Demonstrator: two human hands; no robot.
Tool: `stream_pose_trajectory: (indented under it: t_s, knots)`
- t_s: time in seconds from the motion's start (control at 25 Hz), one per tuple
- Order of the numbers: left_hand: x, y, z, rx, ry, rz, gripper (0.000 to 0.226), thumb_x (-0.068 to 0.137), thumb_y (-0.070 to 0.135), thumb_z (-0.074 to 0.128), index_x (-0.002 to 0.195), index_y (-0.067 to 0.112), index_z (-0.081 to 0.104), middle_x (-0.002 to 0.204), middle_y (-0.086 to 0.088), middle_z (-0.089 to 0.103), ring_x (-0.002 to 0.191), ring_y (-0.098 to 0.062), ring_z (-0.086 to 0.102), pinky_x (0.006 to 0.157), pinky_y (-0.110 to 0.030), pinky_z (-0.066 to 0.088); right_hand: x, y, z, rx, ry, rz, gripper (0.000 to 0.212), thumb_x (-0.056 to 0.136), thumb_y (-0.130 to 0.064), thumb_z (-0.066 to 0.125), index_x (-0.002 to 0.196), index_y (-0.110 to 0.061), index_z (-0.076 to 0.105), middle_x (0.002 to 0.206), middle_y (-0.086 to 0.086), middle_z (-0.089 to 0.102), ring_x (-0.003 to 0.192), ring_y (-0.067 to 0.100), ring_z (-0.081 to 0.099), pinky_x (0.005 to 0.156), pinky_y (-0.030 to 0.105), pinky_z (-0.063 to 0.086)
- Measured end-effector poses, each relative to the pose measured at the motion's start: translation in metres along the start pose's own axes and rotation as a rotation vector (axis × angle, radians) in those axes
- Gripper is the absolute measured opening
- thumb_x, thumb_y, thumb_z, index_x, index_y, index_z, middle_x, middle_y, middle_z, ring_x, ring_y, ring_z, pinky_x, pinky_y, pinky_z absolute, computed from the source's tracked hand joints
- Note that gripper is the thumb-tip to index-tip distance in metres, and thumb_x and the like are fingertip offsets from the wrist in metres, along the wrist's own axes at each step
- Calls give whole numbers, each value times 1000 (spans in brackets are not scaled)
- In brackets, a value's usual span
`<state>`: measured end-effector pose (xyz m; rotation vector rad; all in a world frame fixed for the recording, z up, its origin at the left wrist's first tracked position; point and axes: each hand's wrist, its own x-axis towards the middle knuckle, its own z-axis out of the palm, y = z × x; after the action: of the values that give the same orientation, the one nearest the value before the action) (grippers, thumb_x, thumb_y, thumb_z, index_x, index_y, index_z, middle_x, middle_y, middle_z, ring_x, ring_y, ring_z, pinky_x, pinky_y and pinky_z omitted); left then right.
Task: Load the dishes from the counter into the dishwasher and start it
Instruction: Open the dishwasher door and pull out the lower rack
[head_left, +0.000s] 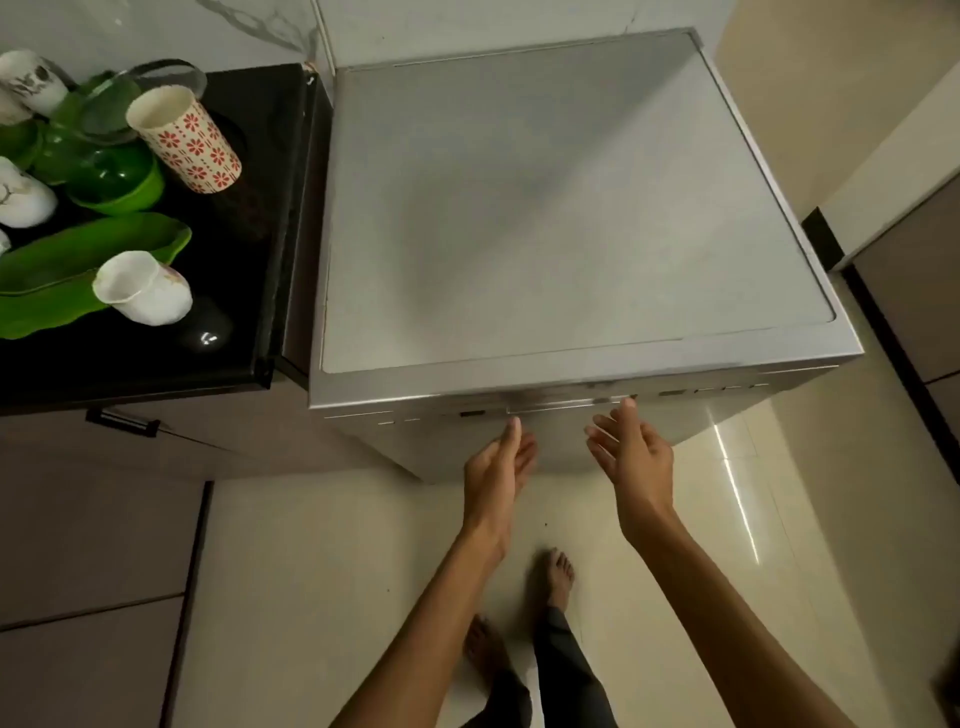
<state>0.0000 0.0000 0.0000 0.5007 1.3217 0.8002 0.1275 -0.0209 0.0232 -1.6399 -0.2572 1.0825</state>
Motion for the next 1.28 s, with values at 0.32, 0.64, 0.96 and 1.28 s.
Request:
stream_pose_trajectory:
  t_s: [0.32,0.64,0.96,1.28]
  knots:
    - [27,4,35,-532,-38,-62,64,69,47,67,114,2,59,114,-15,64,111,-24,63,97,-34,52,32,-8,7,567,-238,207,47,89,-41,59,118,-5,59,122,19,65,115,26,64,107,39,45]
    - [52,-14,53,-715,-35,59,120,21,54,94,125,6,58,106,-8,61,105,-19,59,88,-28,57,52,4,5,677,-312,216,50,78,-38,67,114,-5,59,123,18,61,123,31,57,109,39,42]
    - [50,-17,66,-749,47,103,42,82,42,65,107,9,61,97,-6,63,88,-15,64,74,-21,57,61,19,16,666,-303,120,63,71,-47,65,116,-3,57,108,12,64,111,27,63,82,28,56]
    - [-4,-58,51,-592,170,10,64,72,47,74,125,17,58,113,-13,69,103,-24,69,92,-36,56,18,58,-13,500,-121,197,63,75,-39,73,126,-9,51,115,15,66,103,23,69,88,38,57]
